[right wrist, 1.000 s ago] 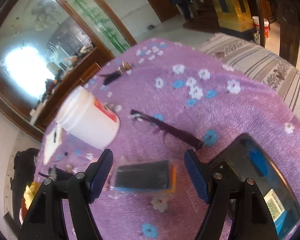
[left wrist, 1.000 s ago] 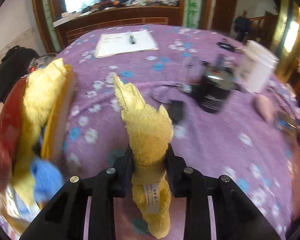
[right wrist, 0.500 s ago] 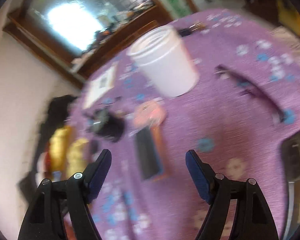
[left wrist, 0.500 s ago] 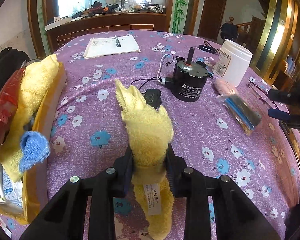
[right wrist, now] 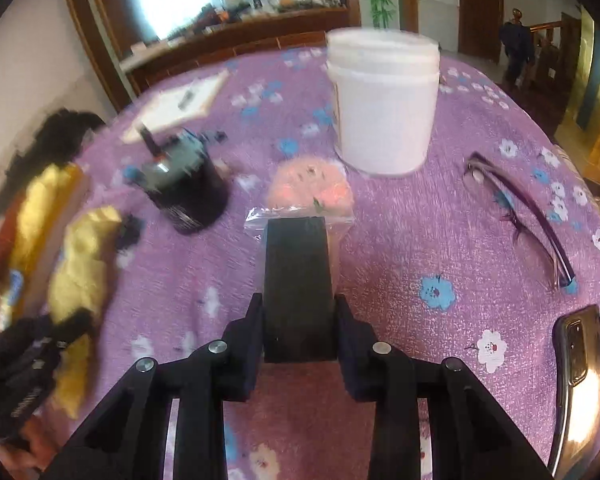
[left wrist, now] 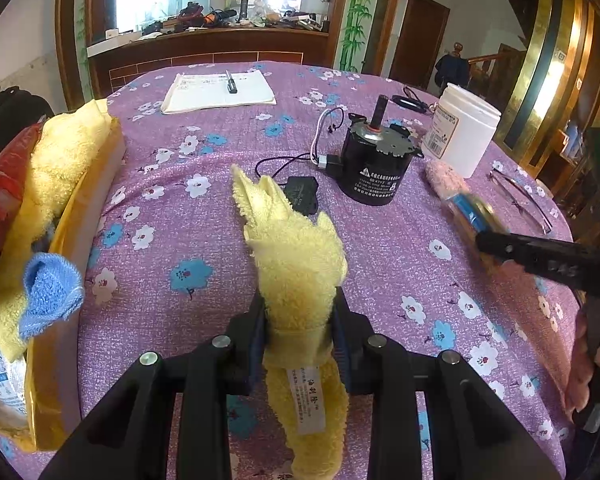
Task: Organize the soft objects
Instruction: 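Carry the yellow towel and bagged black item over the foam tray and lower them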
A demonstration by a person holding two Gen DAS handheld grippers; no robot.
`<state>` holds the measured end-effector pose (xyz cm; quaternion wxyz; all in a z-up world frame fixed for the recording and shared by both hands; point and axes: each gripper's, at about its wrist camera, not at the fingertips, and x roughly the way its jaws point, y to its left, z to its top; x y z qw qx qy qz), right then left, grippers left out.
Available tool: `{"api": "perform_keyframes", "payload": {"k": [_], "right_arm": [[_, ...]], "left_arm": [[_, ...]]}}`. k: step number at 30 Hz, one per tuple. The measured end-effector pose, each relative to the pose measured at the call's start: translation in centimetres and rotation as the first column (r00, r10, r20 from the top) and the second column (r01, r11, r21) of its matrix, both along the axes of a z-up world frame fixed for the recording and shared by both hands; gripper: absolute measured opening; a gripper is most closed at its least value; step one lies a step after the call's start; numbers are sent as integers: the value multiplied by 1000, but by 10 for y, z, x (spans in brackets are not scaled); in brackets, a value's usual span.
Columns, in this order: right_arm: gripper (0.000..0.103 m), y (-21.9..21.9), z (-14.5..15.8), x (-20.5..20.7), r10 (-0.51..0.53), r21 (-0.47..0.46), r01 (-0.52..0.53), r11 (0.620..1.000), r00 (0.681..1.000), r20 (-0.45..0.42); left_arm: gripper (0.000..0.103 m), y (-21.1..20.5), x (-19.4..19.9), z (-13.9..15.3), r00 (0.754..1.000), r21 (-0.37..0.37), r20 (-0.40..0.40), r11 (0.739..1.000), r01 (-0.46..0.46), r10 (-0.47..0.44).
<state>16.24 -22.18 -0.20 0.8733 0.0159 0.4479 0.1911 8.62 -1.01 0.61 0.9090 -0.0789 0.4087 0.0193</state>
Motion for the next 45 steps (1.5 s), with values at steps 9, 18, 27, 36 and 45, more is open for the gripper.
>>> {"api": "perform_keyframes", "payload": {"k": [9, 18, 27, 36, 45], "right_arm": [[35, 8, 40, -38, 92, 152, -122, 981, 977, 194], [35, 47, 35, -51, 138, 96, -163, 982, 964, 227], [35, 51, 35, -52, 146, 96, -173, 980, 960, 238], [35, 58, 34, -55, 161, 87, -188, 978, 954, 253], [35, 59, 34, -56, 159, 87, -188, 978, 951, 265]], "left_arm": [[28, -2, -9, 13, 996, 26, 87, 1000, -12, 10], [28, -7, -22, 32, 978, 122, 205, 990, -64, 38], [28, -18, -30, 40, 960, 196, 278, 976, -91, 34], [28, -26, -33, 43, 951, 237, 308, 967, -94, 16], [28, -28, -33, 44, 949, 237, 316, 967, -97, 17]]}}
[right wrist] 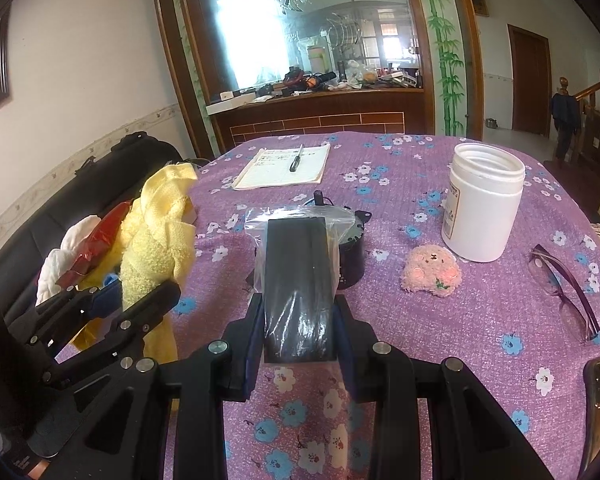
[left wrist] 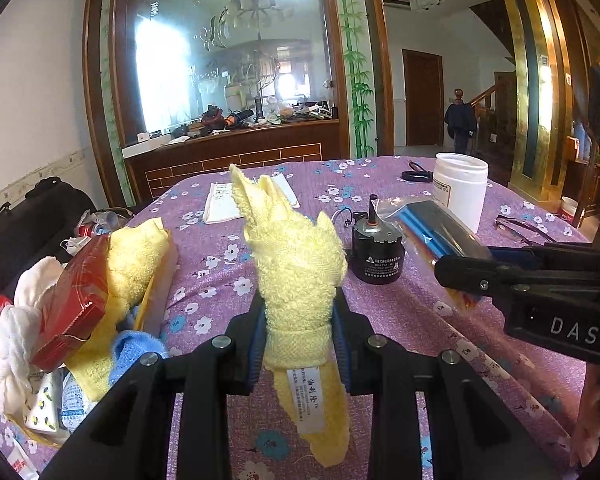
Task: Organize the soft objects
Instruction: 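Carry the yellow towel and bagged black item over the foam tray and lower them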
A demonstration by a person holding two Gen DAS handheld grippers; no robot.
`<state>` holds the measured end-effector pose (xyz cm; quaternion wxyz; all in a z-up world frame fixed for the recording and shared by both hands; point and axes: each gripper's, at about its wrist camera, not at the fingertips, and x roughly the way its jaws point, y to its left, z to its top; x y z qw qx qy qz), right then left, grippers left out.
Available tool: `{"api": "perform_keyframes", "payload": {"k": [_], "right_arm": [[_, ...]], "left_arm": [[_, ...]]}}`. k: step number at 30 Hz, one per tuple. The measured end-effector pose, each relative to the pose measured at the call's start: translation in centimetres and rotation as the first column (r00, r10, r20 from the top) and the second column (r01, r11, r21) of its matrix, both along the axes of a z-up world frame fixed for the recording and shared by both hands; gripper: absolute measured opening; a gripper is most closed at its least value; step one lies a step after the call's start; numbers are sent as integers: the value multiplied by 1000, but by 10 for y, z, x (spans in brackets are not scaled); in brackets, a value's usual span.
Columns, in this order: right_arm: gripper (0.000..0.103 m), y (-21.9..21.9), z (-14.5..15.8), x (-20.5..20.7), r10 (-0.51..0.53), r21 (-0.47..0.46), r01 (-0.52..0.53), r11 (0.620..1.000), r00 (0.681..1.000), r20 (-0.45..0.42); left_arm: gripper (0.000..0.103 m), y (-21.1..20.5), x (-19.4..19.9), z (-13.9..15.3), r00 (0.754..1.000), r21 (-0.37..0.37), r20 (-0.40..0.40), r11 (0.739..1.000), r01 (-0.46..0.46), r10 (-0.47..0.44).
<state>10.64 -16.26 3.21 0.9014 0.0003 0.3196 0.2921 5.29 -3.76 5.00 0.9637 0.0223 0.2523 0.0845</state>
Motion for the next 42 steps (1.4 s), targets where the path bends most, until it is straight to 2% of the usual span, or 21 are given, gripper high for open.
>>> {"api": "perform_keyframes", "payload": {"k": [12, 24, 34, 42], "right_arm": [[35, -2, 0, 2, -20, 19, 20, 1000, 1000, 8], [35, 5, 9, -7, -28, 67, 29, 997, 1000, -12], [36, 57, 27, -45, 83, 119, -81, 990, 996, -12], [36, 110, 42, -59, 168, 106, -167, 980, 986, -2]], "left_arm": [[28, 0, -15, 16, 999, -6, 41, 1000, 20, -20], [29, 18, -62, 46, 995, -19, 103, 1000, 19, -17], [29, 69, -93, 50, 987, -34, 129, 995, -91, 95], [29, 125, -107, 40, 968, -72, 113, 973, -219, 226]]}}
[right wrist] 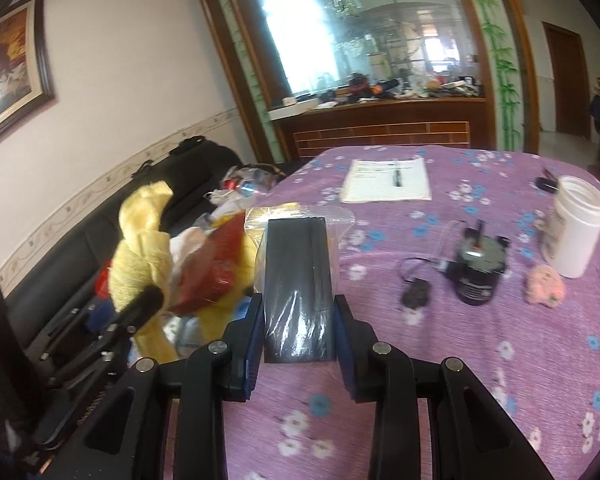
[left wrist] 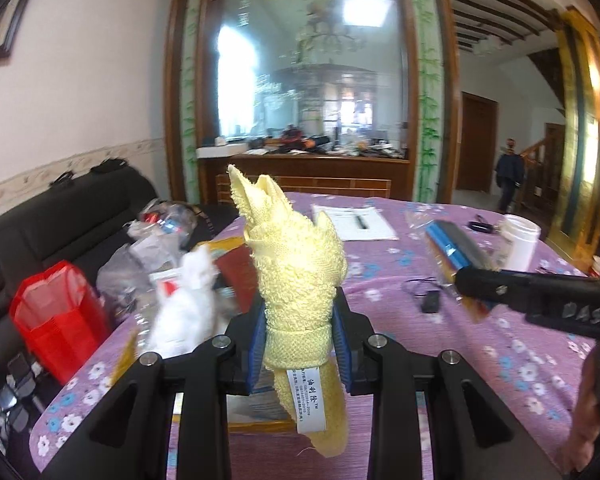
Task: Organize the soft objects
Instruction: 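Carry the yellow towel and bagged black item over the foam tray and lower them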
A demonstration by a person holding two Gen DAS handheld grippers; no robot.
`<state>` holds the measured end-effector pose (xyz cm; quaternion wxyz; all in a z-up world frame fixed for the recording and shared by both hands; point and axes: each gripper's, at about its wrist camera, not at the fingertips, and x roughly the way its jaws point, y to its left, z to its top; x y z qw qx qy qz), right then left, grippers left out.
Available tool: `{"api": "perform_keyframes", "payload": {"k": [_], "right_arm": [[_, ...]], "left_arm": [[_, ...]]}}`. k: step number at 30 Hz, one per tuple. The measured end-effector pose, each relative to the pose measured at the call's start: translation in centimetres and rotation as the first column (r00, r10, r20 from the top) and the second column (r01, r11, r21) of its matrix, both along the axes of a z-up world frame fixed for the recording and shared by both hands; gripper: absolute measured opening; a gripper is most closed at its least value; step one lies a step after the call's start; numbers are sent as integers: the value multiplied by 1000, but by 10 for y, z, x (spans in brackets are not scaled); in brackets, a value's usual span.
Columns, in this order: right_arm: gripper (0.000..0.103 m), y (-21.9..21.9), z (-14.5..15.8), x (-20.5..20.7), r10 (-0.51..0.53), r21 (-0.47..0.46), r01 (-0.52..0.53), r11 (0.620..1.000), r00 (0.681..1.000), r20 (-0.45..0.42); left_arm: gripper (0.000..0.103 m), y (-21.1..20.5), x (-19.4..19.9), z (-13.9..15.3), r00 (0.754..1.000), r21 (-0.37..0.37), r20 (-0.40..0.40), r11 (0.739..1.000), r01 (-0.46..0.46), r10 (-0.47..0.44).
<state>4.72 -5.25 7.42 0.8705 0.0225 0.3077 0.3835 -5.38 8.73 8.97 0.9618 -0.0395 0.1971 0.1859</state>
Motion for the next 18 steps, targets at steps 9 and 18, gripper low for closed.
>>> {"api": "perform_keyframes", "payload": {"k": [9, 18], "right_arm": [[36, 66, 18, -8, 83, -33, -82, 996, 996, 38], [36, 114, 23, 6, 117, -50, -116, 992, 993, 9]], "left_arm": [[29, 39, -7, -11, 997, -23, -27, 997, -79, 78], [29, 52, -4, -21, 994, -35, -53, 995, -97, 95]]}}
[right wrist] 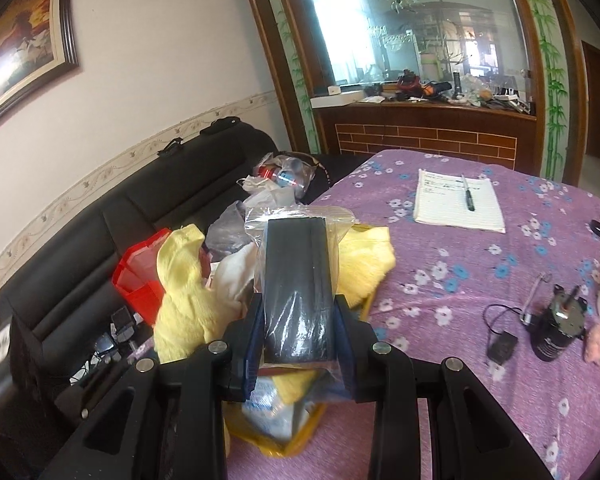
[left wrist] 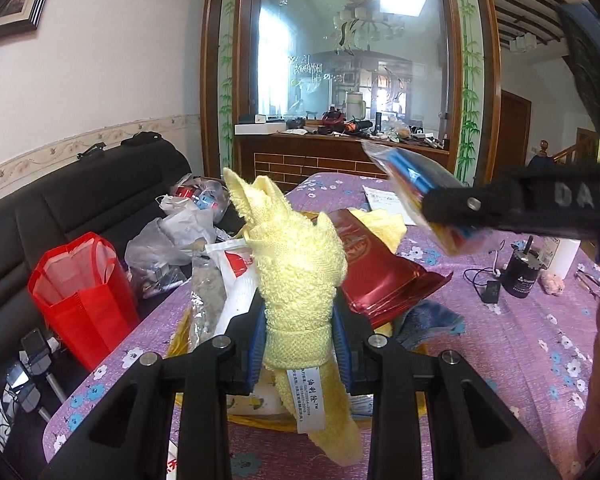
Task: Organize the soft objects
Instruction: 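Carry the yellow towel and bagged black item over the foam tray and lower them, then open both grippers to release the towel and bagged item into the tray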
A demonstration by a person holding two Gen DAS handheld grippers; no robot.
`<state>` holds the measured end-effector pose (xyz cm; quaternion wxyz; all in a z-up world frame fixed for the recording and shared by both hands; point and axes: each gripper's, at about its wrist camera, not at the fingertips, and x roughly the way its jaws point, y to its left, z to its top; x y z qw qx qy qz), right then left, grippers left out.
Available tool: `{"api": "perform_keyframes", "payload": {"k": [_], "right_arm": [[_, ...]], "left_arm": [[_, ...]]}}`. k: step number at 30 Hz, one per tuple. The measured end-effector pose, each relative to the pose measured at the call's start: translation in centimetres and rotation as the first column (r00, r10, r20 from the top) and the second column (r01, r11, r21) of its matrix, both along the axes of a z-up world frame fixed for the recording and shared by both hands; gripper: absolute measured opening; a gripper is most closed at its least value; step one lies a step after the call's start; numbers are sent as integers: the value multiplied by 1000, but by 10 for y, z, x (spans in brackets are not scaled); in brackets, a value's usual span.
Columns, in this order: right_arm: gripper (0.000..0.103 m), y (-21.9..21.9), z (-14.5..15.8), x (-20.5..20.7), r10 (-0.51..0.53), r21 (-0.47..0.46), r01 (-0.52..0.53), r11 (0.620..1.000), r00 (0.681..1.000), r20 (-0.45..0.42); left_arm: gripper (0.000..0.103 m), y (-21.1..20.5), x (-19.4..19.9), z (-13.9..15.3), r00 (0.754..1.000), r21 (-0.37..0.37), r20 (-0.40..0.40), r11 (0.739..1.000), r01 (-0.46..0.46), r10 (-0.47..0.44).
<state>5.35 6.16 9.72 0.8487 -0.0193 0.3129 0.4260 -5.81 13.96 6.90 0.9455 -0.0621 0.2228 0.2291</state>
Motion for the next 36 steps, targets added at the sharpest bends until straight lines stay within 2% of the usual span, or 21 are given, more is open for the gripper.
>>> {"api": "perform_keyframes", "payload": {"k": [9, 15, 29, 36], "right_arm": [[36, 35, 1, 9, 4, -35, -3, 999, 1000, 5], [36, 54, -9, 23, -6, -71, 5, 997, 1000, -7], [36, 75, -38, 53, -36, -134, 30, 991, 999, -36], [40, 82, -44, 58, -28, -164, 20, 986, 998, -49]], "left_arm": [[29, 4, 5, -9, 1000, -15, -21, 1000, 6, -7], [29, 8, 9, -13, 999, -31, -32, 999, 18, -19], [30, 16, 26, -23, 992, -89, -105, 994, 62, -71], [30, 22, 35, -30, 985, -125, -146, 990, 71, -90]]}}
